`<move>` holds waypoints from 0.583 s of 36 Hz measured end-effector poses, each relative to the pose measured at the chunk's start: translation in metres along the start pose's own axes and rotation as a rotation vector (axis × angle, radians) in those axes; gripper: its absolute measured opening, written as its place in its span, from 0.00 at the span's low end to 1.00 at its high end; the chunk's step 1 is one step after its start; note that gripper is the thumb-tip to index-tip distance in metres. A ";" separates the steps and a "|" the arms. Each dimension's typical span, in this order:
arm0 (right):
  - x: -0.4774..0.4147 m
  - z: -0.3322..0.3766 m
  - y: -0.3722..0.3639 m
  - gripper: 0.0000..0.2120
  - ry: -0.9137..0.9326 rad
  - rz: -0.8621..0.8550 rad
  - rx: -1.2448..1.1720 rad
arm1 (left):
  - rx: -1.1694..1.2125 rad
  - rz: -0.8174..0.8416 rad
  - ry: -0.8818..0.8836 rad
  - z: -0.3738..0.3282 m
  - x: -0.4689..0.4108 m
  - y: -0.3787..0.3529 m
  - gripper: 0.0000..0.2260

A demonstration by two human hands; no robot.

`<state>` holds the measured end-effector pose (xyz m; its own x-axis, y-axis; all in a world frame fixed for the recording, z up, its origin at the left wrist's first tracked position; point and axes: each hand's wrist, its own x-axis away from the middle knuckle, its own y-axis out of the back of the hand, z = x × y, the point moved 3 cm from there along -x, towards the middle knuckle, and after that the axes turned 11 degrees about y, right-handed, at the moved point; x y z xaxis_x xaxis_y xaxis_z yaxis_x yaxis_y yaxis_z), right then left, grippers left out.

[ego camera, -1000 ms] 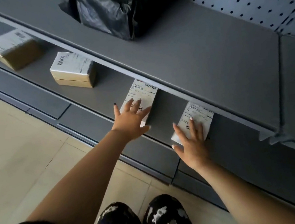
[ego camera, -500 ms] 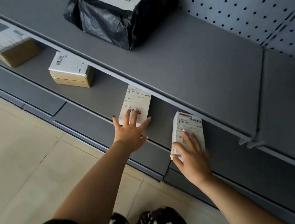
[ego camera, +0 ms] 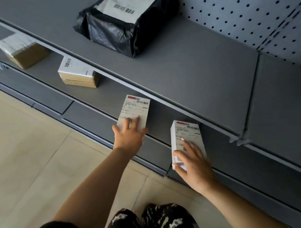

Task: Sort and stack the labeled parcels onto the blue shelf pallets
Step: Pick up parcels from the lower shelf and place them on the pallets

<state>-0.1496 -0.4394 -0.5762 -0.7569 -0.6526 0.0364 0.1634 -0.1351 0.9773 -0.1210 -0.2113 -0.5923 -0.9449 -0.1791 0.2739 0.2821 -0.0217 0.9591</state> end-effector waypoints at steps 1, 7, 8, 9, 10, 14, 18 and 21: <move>0.004 0.006 0.007 0.13 0.010 0.020 0.000 | -0.018 -0.003 -0.015 0.008 0.010 0.006 0.24; 0.023 0.049 0.058 0.17 0.086 0.109 -0.003 | 0.011 0.012 0.031 0.071 0.077 0.055 0.22; 0.023 0.057 0.068 0.15 0.092 0.110 -0.012 | 0.015 0.019 0.049 0.082 0.089 0.066 0.22; 0.023 0.066 0.077 0.13 0.099 0.109 -0.022 | 0.018 0.022 0.068 0.091 0.100 0.076 0.22; 0.021 0.076 0.087 0.11 0.111 0.112 -0.028 | 0.021 0.023 0.084 0.101 0.111 0.087 0.22; 0.004 0.116 0.128 0.13 0.216 0.113 -0.028 | 0.059 -0.033 0.123 0.139 0.153 0.130 0.20; -0.021 0.164 0.169 0.12 0.287 0.069 -0.042 | 0.078 -0.122 0.167 0.182 0.190 0.174 0.25; -0.036 0.202 0.196 0.12 0.347 0.032 -0.056 | 0.086 -0.229 0.190 0.213 0.218 0.206 0.26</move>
<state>-0.2183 -0.2923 -0.3442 -0.4919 -0.8705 -0.0161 0.2250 -0.1450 0.9635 -0.3045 -0.0458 -0.3199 -0.9322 -0.3597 0.0394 0.0425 -0.0010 0.9991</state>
